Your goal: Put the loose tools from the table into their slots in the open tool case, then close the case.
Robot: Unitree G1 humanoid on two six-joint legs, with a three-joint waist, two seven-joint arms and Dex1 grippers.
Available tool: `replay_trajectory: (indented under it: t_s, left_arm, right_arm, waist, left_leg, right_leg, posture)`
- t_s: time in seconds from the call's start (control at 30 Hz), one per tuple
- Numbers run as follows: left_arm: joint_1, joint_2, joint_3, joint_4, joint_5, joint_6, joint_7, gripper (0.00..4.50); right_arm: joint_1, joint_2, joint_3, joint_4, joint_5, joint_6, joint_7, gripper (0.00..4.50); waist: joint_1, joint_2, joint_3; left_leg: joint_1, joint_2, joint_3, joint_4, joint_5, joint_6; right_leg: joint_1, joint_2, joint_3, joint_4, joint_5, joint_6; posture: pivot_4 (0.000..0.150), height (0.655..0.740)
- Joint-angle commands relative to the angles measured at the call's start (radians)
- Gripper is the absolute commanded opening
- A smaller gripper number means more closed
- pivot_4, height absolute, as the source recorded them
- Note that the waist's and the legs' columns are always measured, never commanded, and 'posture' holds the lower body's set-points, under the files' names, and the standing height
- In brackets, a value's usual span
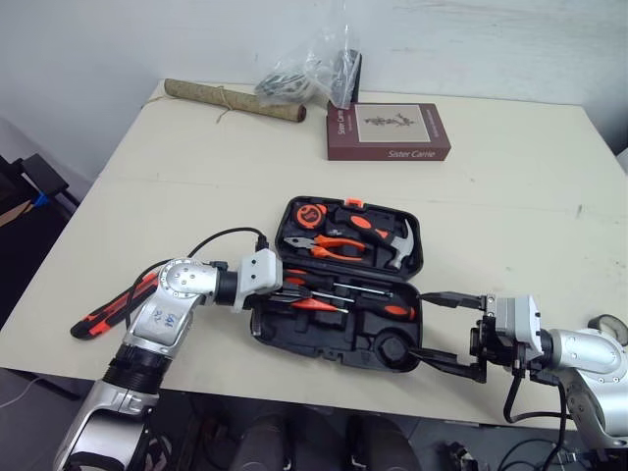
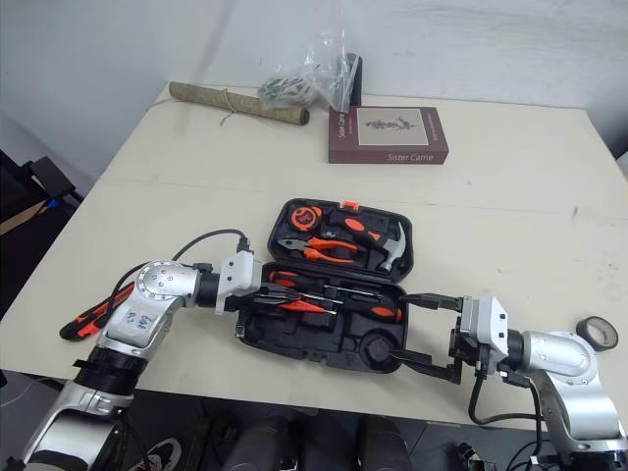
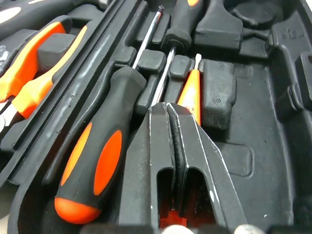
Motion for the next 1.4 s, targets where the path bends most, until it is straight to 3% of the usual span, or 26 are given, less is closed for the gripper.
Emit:
replay_trajectory:
  t_s: [0.03,0.23,0.37,0.5,0.6,0.7,0.83,0.9,0.97,1.2,1.3,1.4]
  left_arm:
    - [0.014,0.017,-0.049,0.04,0.051,-0.027,-0.012,0.01]
    - [0.024,0.035,-0.099,0.056,0.108,-0.039,0.0,0.01]
    - [0.022,0.031,-0.071,0.059,0.081,-0.052,0.019,0.01]
    - [0.048,0.015,0.084,-0.008,-0.099,-0.115,0.011,0.01]
    - [0.119,0.061,0.266,-0.081,-0.248,-0.075,0.025,0.01]
    - [0.235,0.141,0.427,-0.112,-0.27,-0.019,0.096,0.76]
    - [0.448,0.235,0.752,-0.056,-0.267,-0.006,0.21,2.62]
    - [0.508,0.267,0.875,0.049,-0.255,-0.055,0.24,3.63]
    - [0.555,0.312,0.978,0.205,-0.237,-0.117,0.256,4.34]
    - [0.66,0.482,1.182,0.586,-0.25,-0.183,0.263,4.45]
    - [0.699,0.515,1.209,0.71,-0.244,-0.229,0.264,4.45]
    - [0.718,0.498,1.206,0.716,-0.264,-0.244,0.244,4.45]
  right_arm:
    - [0.007,-0.01,-0.029,-0.006,0.009,-0.015,-0.001,4.5]
    - [0.013,-0.009,-0.034,0.002,0.005,-0.022,0.0,4.5]
    - [0.019,-0.011,-0.041,0.004,0.004,-0.024,-0.004,4.5]
    - [0.048,-0.03,-0.11,0.015,0.022,-0.026,-0.008,4.5]
    - [0.124,-0.045,-0.235,0.063,0.036,-0.052,-0.004,4.5]
    - [0.204,-0.054,-0.364,0.178,0.016,-0.133,0.012,4.5]
    - [0.279,-0.064,-0.526,0.42,-0.045,-0.318,-0.018,4.5]
    - [0.298,-0.065,-0.582,0.488,-0.064,-0.368,-0.064,4.5]
    - [0.326,-0.071,-0.639,0.55,-0.075,-0.394,-0.105,4.5]
    - [0.404,-0.127,-0.738,0.814,-0.091,-0.482,-0.16,4.5]
    - [0.399,-0.107,-0.719,0.81,-0.086,-0.499,-0.168,4.5]
    - [0.368,-0.077,-0.672,0.747,-0.075,-0.495,-0.167,4.5]
  waist:
    - [-0.001,0.0,0.0]
    - [-0.001,0.001,-0.001]
    - [-0.001,0.001,-0.002]
    - [-0.002,0.001,-0.002]
    - [-0.004,0.001,-0.001]
    - [-0.005,0.001,-0.001]
    - [-0.014,0.001,-0.001]
    - [-0.018,0.001,-0.001]
    - [-0.019,0.001,-0.001]
    - [-0.027,-0.001,-0.002]
    - [-0.03,-0.001,-0.002]
    - [-0.036,0.001,-0.003]
  left_leg:
    - [0.001,0.0,0.0,0.0,0.0,0.0]
    - [0.004,0.001,0.0,-0.001,0.0,0.0]
    - [0.005,0.001,-0.001,-0.001,-0.001,0.0]
    - [0.004,0.001,-0.001,-0.001,-0.001,0.0]
    - [0.002,0.002,-0.001,-0.002,-0.001,-0.001]
    - [0.002,0.003,-0.001,-0.003,-0.002,-0.001]
    - [0.007,0.003,0.0,-0.004,-0.004,0.001]
    - [0.007,0.003,0.0,-0.004,-0.007,0.001]
    - [0.007,0.003,0.0,-0.004,-0.008,0.001]
    - [0.008,0.0,0.002,-0.016,-0.008,-0.001]
    - [0.009,0.0,0.003,-0.017,-0.007,-0.002]
    - [0.012,-0.001,0.005,-0.019,-0.009,-0.004]
  right_leg:
    - [0.001,0.0,0.0,0.0,0.0,0.0]
    - [0.004,0.0,0.0,-0.002,0.0,0.0]
    - [0.005,-0.001,0.0,-0.002,0.0,0.0]
    - [0.005,-0.001,0.0,-0.006,0.0,0.0]
    - [0.003,-0.001,-0.002,-0.005,0.0,0.0]
    - [0.003,0.0,-0.003,-0.005,0.0,0.0]
    - [0.008,-0.001,-0.002,-0.011,0.0,0.0]
    - [0.008,-0.001,-0.002,-0.012,0.0,0.0]
    - [0.008,-0.002,-0.002,-0.012,0.0,0.0]
    - [0.003,-0.007,-0.001,-0.013,-0.001,-0.002]
    - [0.002,-0.008,-0.001,-0.013,-0.001,-0.002]
    - [0.003,-0.009,0.001,-0.012,-0.001,-0.002]
  posture:
    - [0.15,0.74]
    - [0.15,0.74]
    - [0.15,0.74]
    - [0.15,0.74]
    - [0.15,0.74]
    - [0.15,0.74]
    - [0.15,0.74]
    - [0.15,0.74]
    - [0.15,0.74]
    - [0.15,0.74]
    - [0.15,0.74]
    - [0.15,0.74]
